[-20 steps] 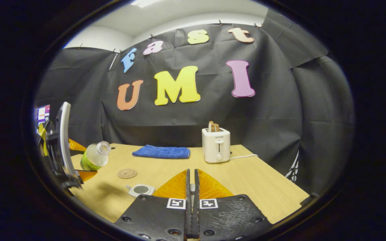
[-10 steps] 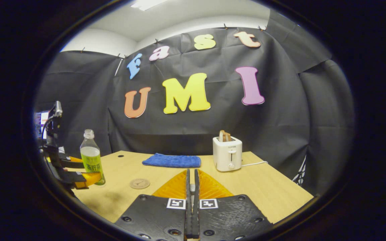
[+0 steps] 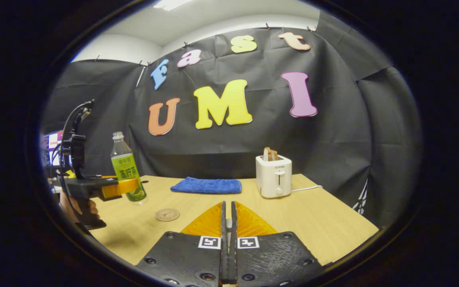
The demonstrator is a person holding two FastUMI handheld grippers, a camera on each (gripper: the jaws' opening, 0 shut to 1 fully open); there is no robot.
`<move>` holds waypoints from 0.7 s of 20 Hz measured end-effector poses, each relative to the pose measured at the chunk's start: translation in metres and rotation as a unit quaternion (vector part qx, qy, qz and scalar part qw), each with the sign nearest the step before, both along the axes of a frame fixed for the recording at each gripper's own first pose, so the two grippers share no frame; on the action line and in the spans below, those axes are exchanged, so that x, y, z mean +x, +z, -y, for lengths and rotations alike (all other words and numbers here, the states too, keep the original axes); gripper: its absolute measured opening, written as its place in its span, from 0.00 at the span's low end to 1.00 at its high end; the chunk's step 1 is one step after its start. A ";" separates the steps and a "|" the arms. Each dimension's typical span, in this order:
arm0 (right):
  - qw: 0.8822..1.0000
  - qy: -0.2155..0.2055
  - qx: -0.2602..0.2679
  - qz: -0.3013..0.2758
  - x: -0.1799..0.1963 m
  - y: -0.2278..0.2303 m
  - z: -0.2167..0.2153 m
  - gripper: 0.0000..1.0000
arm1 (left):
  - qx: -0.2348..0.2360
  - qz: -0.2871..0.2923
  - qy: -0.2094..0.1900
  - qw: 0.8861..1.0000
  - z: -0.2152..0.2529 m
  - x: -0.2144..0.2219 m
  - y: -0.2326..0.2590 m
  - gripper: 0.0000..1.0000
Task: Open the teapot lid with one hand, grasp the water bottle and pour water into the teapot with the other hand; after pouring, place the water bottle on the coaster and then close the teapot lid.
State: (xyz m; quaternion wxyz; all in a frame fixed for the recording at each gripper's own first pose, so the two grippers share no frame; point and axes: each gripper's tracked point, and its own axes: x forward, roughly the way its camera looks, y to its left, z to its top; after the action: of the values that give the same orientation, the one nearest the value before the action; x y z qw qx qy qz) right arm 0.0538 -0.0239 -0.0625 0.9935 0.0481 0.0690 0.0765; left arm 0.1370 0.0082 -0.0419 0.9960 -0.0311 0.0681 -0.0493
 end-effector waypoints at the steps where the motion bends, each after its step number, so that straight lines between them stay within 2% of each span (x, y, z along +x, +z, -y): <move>1: 1.000 0.002 0.000 -0.003 0.002 -0.003 -0.001 0.00 | -0.007 -0.001 -0.001 1.000 0.000 0.010 -0.002 0.75; 8: 1.000 0.004 -0.003 -0.026 0.015 -0.025 -0.001 0.00 | -0.015 -0.042 -0.005 0.999 0.003 0.049 -0.044 0.76; 14: 0.999 0.006 -0.013 -0.038 0.024 -0.039 -0.003 0.00 | 0.001 -0.065 -0.011 0.998 0.011 0.062 -0.068 0.76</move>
State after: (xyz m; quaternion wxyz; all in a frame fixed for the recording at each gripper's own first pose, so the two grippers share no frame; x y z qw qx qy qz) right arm 0.0781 -0.0208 -0.1015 0.9903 0.0371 0.1079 0.0796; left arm 0.1989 -0.0031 -0.1103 0.9889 -0.0323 0.1327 -0.0580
